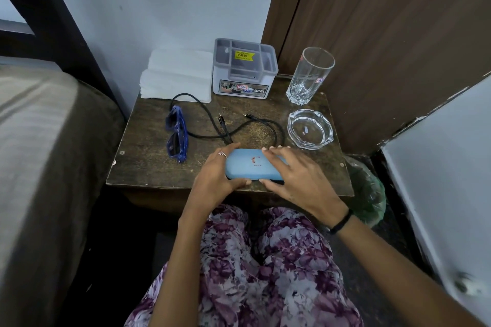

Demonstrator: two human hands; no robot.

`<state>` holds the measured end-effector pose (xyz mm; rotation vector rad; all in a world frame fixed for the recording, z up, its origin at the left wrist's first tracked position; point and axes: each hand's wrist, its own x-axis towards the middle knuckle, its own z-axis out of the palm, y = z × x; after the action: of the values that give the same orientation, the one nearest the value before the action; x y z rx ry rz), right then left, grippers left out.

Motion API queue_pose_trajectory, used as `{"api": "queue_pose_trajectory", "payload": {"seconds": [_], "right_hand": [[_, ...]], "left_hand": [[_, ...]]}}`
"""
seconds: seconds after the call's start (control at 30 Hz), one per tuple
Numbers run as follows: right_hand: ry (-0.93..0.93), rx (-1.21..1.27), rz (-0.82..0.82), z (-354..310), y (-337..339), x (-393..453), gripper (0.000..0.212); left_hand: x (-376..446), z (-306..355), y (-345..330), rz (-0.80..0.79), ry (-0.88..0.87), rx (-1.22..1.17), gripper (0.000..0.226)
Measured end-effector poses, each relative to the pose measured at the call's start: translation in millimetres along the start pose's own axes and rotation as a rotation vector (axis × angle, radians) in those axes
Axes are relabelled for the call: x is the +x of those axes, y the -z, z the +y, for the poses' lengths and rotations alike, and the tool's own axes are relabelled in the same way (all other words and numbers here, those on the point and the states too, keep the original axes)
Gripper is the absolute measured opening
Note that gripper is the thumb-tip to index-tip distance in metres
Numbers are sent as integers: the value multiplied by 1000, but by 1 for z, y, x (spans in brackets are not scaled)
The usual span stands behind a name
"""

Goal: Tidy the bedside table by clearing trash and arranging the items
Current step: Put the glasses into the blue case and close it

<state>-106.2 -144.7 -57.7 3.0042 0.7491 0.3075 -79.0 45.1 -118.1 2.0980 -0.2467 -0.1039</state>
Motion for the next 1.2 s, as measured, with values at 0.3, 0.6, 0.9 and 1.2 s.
{"api": "queue_pose_trajectory", "payload": {"seconds": [0.3,0.6,0.9,1.2], "right_hand": [[384,-547,-99,7,4,20,52],[342,-388,-258,7,13,28,56],[34,230,-328,42,21,56,41],[-377,527,106,21,4,64,20]], "left_hand": [[3,8,0,4,43,-72,96],[1,14,5,-6,54,-115,109],[0,14,5,-19,34,-141,121],[2,17,4,-43,-3,-55,111]]}}
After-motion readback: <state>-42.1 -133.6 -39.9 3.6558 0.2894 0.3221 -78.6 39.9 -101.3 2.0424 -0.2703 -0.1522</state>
